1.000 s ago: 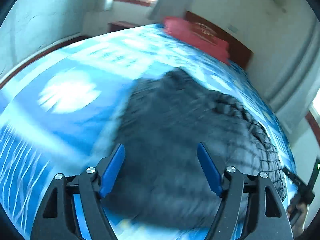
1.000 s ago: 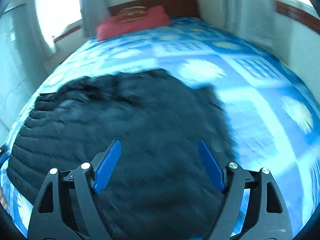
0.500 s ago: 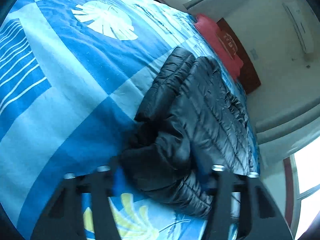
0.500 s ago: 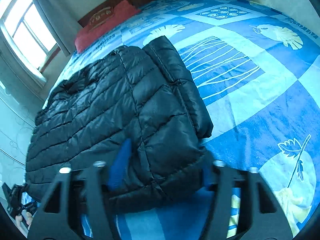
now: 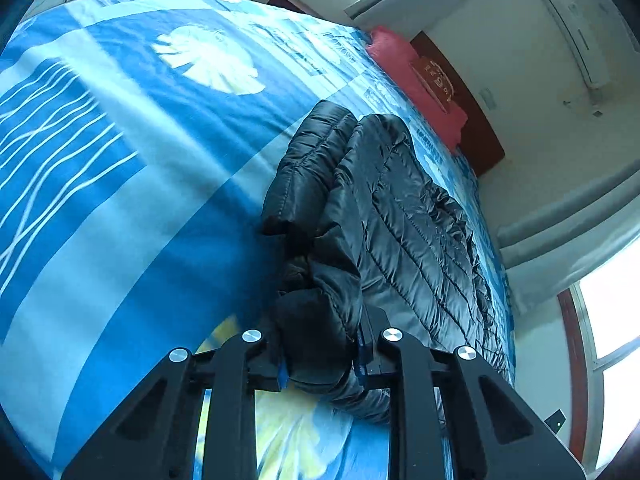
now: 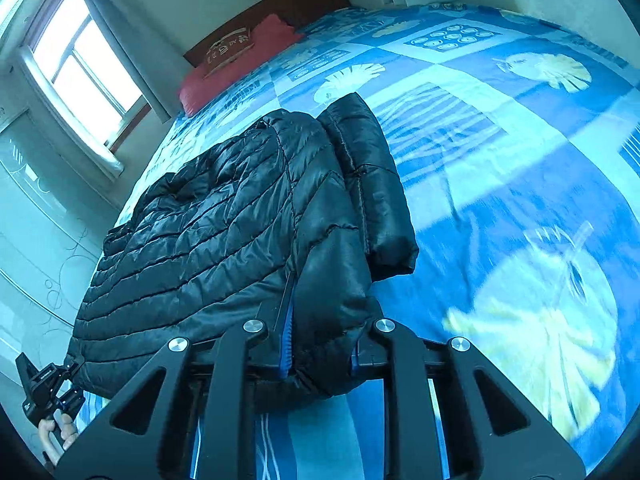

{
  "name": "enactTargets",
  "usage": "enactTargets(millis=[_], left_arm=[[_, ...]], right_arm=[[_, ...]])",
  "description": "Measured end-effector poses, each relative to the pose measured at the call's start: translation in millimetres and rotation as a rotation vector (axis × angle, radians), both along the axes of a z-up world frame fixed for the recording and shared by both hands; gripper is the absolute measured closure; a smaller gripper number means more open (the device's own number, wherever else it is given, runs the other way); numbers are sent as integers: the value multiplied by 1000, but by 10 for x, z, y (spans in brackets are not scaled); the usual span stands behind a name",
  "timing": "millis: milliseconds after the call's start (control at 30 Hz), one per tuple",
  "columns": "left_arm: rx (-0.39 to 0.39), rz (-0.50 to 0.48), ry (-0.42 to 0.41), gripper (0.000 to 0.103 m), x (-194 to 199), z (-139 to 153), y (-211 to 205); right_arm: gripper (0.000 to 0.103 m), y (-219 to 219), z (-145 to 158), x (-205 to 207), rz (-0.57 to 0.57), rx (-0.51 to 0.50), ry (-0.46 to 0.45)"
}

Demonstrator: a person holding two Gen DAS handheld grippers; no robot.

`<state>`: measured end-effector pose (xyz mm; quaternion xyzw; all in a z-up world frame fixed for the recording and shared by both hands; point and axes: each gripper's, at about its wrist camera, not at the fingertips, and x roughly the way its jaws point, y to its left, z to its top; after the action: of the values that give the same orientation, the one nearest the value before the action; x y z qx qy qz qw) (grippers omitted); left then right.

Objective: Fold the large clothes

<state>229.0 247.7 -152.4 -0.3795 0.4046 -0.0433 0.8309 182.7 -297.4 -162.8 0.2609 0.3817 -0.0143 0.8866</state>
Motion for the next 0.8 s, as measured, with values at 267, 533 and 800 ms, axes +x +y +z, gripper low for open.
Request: enactTargets(millis=[267, 533, 800], left_arm=[[-17, 4, 15, 79, -545, 1, 147], [-14, -12, 31, 79, -977, 20, 207], [-20, -32, 63, 59, -874, -40, 294]], right_arm=[[84, 79, -27, -641, 12, -1, 23], [84, 140, -28, -1117, 31, -16, 49], [62, 57, -82, -1187, 12, -2, 69]])
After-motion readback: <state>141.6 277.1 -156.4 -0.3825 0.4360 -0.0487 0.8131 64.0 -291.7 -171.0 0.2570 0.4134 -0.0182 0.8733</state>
